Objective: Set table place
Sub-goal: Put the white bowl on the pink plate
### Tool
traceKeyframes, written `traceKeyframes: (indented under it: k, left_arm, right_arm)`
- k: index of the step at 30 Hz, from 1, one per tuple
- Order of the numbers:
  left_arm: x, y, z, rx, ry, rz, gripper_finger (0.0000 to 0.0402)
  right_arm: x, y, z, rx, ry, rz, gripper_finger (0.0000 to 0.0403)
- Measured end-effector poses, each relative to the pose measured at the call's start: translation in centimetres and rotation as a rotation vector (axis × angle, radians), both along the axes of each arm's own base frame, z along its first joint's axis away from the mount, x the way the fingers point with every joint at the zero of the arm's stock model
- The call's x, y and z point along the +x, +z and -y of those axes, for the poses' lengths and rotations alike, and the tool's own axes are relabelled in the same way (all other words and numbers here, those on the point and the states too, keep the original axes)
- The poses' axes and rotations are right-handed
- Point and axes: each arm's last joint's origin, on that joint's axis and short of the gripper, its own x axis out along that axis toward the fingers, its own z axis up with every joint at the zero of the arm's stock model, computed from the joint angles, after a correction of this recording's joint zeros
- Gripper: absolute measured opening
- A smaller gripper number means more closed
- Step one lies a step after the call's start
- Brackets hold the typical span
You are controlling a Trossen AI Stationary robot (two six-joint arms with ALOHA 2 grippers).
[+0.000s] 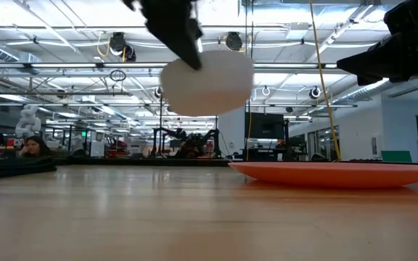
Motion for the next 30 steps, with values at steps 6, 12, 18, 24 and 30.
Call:
traceKeyframes:
  k: [6,12,18,24,30]
  left_arm:
    - [3.9,-1.0,1.0,0.024,-0.08,-0.07,0.0001]
    - [6.9,-1.5,1.7,0.037,-0.136,-0.101,0.0001]
    - [9.2,-2.2,2.6,0.044,-0.189,-0.087,0.0001]
    - [10.5,-3.8,3.1,0.031,-0.23,-0.096,0.0001]
    - [11.2,-5.0,3.8,0.04,-0.251,-0.074,0.0]
  right_arm:
    - [0.0,0.0,0.0,0.002,-0.001,-0.002,0.0]
    - [0.0,-0.1,0.0,-0.002,0.0,-0.007,0.0]
    - [0.0,-0.1,0.0,-0.002,0.0,-0.007,0.0]
    - [0.0,-0.1,0.0,-0.001,0.0,-0.007,0.0]
    - [0.0,-0.1,0.0,-0.002,0.0,-0.007,0.0]
